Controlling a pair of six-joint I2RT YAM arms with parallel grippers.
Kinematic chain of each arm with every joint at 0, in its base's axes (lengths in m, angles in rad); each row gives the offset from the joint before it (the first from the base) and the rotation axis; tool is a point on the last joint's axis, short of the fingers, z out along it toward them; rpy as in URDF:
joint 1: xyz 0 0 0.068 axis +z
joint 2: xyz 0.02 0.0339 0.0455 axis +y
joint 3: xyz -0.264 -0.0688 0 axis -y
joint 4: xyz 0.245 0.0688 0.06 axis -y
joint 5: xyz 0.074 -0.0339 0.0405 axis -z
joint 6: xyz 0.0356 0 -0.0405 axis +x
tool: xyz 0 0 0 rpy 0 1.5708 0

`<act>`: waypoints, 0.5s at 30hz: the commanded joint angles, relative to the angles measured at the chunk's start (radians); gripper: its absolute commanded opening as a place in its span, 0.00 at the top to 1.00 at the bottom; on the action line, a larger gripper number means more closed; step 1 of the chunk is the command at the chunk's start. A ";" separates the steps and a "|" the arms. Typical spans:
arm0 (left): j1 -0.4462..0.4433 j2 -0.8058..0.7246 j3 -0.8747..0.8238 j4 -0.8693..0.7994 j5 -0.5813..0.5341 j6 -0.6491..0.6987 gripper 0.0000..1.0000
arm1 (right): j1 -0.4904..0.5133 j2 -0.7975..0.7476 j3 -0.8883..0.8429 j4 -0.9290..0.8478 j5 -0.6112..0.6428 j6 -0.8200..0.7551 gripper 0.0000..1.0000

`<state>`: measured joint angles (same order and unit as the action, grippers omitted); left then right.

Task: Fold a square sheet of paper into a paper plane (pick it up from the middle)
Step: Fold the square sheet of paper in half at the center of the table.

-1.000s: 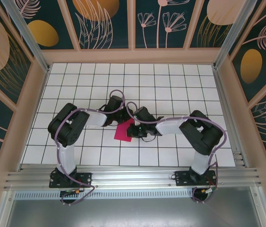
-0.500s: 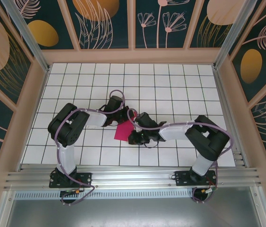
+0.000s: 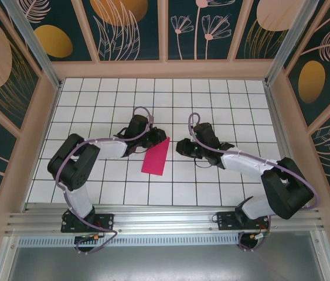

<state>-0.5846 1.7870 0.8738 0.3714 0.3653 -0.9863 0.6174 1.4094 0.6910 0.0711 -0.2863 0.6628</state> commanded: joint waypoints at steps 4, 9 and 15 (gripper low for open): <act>-0.060 -0.120 -0.135 -0.008 -0.044 -0.057 0.83 | -0.016 0.114 0.102 0.005 -0.074 -0.059 0.84; -0.115 -0.192 -0.228 -0.043 -0.102 -0.109 0.88 | 0.009 0.227 0.186 -0.023 -0.120 -0.103 0.86; -0.185 -0.191 -0.274 -0.050 -0.111 -0.151 0.91 | 0.048 0.341 0.248 -0.040 -0.174 -0.126 0.88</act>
<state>-0.7422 1.5997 0.6106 0.3359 0.2752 -1.0985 0.6468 1.7138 0.8997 0.0551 -0.4061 0.5732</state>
